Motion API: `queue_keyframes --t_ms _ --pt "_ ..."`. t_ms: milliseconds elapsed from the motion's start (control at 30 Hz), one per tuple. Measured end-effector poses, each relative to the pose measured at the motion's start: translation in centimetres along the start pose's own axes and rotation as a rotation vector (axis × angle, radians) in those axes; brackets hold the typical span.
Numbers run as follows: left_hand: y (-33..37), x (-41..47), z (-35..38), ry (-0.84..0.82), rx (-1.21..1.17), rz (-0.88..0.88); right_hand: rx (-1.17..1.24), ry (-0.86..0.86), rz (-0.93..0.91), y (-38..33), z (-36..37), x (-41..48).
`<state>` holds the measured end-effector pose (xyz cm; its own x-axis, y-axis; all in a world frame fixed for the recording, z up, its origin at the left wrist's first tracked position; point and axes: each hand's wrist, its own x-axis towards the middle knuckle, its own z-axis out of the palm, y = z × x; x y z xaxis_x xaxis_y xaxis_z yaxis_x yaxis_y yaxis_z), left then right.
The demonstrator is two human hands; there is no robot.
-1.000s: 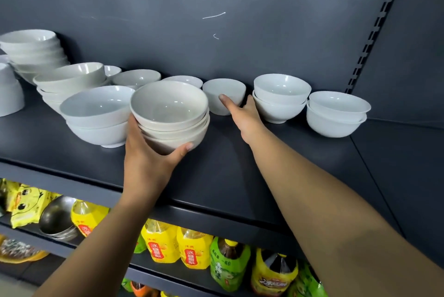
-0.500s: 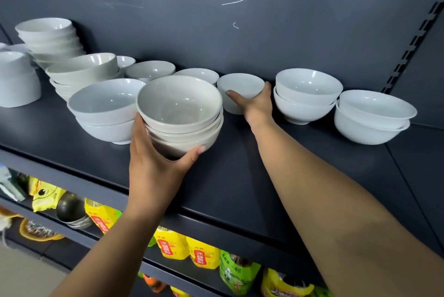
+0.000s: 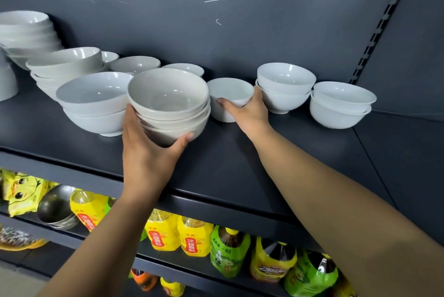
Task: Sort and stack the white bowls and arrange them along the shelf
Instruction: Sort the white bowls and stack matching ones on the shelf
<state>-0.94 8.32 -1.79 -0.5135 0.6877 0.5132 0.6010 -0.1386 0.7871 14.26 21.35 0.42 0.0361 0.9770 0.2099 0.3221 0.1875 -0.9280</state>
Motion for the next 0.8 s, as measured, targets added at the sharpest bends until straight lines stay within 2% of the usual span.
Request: queue_keyframes --t_ms 233,467,633,800 --pt "0.6 -0.1 -0.1 -0.002 0.033 -0.005 0.037 -0.124 -0.054 0.8 -3.0 -2.0" --pt "1.8 0.6 0.9 -0.077 0.15 0.005 0.107 -0.42 -0.099 1.4 -9.1 -5.0" --pt "4.1 2.8 3.2 -0.22 0.149 -0.081 0.129 -0.449 -0.088 2.0 -11.5 -6.1" --pt "5.4 4.4 6.2 -0.252 0.133 -0.136 0.172 -0.461 -0.073 2.3 -12.4 -6.2"
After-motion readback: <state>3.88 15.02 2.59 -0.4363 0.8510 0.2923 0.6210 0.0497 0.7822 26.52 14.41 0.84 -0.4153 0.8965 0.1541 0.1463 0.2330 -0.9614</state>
